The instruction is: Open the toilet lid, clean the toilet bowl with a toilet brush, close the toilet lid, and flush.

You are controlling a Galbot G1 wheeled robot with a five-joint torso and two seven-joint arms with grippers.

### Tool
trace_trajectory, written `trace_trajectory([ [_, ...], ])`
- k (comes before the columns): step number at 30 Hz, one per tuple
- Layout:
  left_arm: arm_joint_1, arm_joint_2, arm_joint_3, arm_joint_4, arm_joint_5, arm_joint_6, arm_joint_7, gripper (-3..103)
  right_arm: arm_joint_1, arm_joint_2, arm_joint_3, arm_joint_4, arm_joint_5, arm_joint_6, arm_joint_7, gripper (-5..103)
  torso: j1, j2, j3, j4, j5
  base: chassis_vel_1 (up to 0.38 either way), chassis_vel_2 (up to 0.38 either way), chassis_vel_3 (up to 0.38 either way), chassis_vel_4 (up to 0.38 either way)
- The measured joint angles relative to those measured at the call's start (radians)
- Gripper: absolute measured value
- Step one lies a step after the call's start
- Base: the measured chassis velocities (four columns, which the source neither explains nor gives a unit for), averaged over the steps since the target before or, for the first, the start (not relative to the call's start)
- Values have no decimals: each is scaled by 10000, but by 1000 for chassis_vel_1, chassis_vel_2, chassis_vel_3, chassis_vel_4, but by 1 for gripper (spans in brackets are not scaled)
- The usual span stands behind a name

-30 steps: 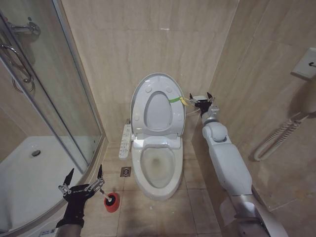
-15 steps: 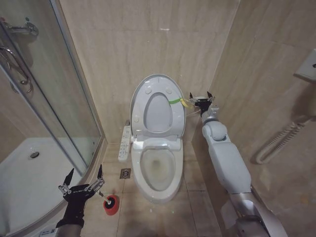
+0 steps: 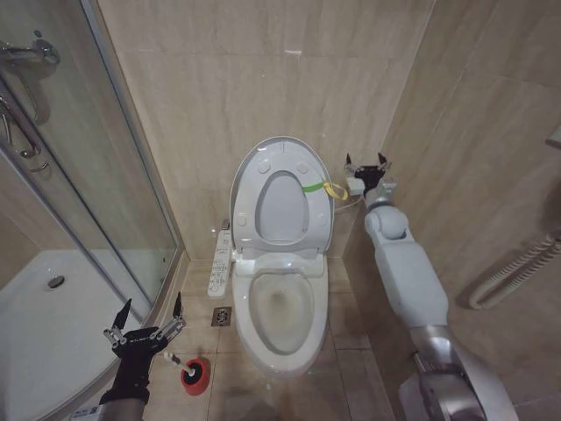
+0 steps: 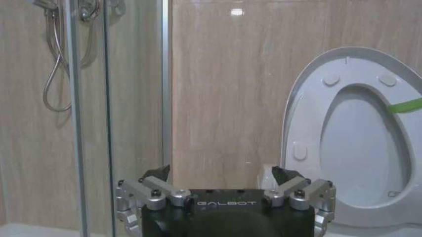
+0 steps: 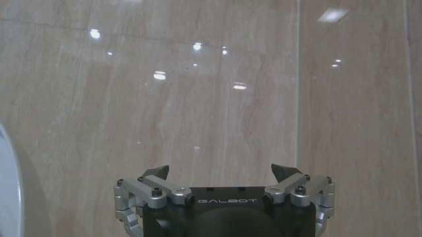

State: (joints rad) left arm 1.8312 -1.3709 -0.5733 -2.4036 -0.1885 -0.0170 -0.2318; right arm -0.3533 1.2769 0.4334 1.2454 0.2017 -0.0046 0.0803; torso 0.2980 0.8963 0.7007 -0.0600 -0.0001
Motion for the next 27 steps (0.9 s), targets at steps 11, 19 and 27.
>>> trace_trajectory([
  [11,0,0,0,0,0,0,0,100,671,575,-366,-1136,-216,563,86,100,5,0,3,3,0,3,-5,-4,2],
  [19,0,0,0,0,0,0,0,100,1188,782,-575,-2237,-496,1162,465,100,5,0,3,-1,0,0,0,0,0],
  [27,1,0,0,0,0,0,0,100,1153,822,-1138,-2436,-406,1169,504,100,6,1,3,2,1,0,0,0,0],
])
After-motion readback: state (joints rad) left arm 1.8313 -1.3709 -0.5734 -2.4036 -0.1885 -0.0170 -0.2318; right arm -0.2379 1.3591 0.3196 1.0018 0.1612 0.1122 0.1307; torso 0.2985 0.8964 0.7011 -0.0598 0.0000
